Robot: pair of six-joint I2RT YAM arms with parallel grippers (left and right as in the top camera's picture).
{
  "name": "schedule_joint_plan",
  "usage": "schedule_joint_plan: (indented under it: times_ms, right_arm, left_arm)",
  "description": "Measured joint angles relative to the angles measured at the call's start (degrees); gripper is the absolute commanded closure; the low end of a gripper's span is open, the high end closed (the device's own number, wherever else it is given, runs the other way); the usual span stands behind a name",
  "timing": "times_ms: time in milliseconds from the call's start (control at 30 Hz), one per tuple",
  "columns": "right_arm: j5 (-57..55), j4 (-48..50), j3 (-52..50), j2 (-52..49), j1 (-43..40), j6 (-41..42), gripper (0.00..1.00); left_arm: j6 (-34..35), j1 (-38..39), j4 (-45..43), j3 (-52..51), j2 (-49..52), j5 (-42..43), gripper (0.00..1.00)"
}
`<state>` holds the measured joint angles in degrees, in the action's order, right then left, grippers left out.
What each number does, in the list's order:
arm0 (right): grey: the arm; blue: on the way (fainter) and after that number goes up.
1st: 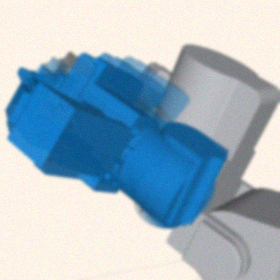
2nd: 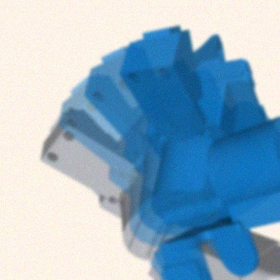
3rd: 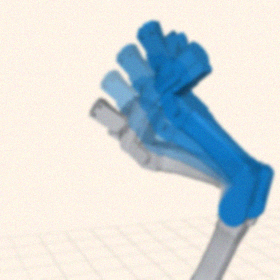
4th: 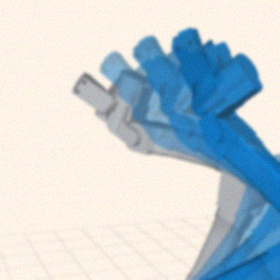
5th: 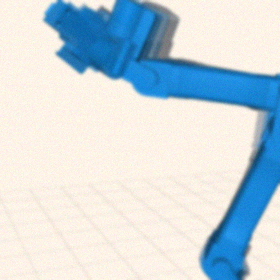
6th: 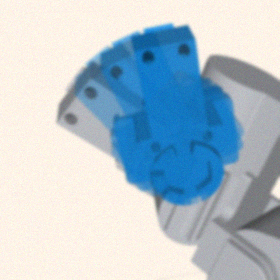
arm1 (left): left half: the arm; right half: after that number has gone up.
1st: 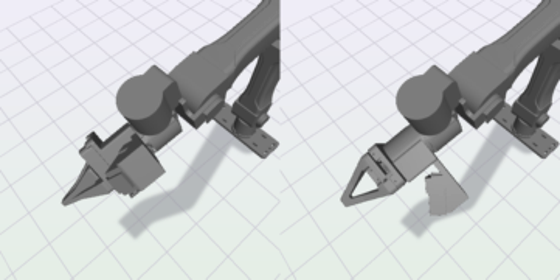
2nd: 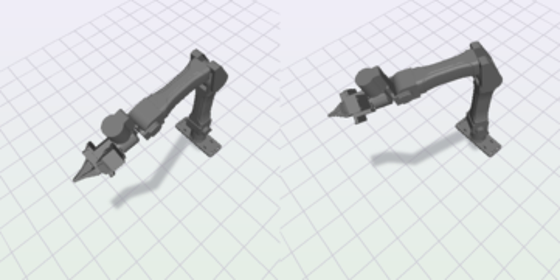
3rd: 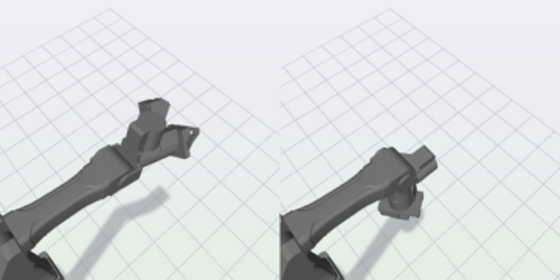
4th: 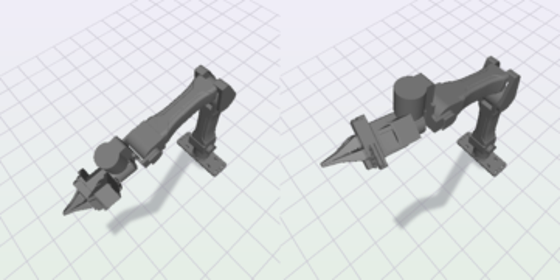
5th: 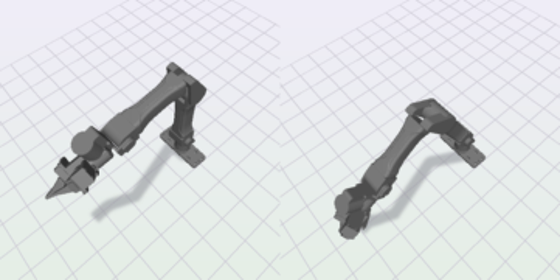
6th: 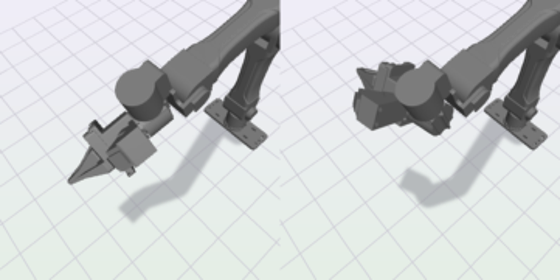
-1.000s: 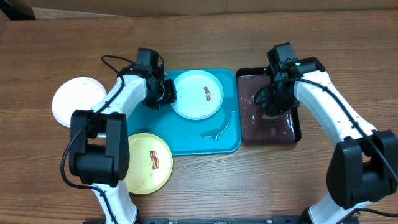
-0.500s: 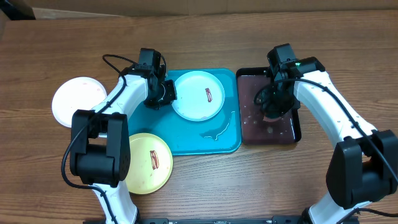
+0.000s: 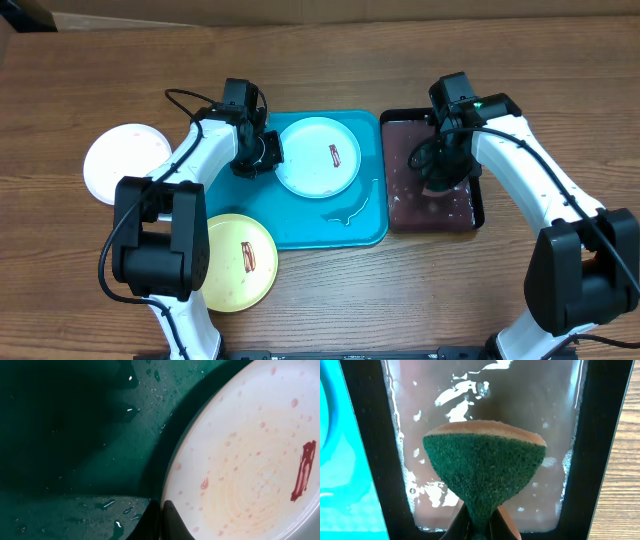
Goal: Clean dirty plates on tray and stack at the side
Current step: 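Rub the sponge in the black tray's water with the right gripper, then lift the wet sponge and carry it onto the light blue plate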
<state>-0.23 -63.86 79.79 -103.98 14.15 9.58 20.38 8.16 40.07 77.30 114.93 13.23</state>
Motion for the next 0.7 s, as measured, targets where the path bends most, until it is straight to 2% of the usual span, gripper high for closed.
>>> schedule_joint_plan:
  times_ms: [133, 333, 467, 567, 700]
  right_arm:
    - [-0.07, 3.32, -1.27, 0.00, 0.28, 0.31, 0.96]
    - [-0.22, 12.87, -9.73, 0.00, 0.52, 0.50, 0.96]
    - [-0.26, 12.39, -12.07, 0.00, 0.50, 0.50, 0.96]
    - [-0.28, 7.34, -8.24, 0.00, 0.50, 0.44, 0.96]
    - [-0.44, -0.94, 4.44, -0.02, 0.52, 0.20, 0.96]
  left_arm:
    - [-0.02, 0.00, 0.02, 0.00, 0.00, 0.04, 0.96]
    - [0.00, 0.00, -0.04, 0.00, 0.00, 0.24, 0.96]
    - [0.00, 0.00, -0.04, 0.00, 0.00, 0.39, 0.96]
    - [0.00, 0.00, -0.04, 0.00, 0.00, 0.81, 0.96]
    - [-0.02, -0.02, -0.07, 0.00, 0.00, 1.11, 0.96]
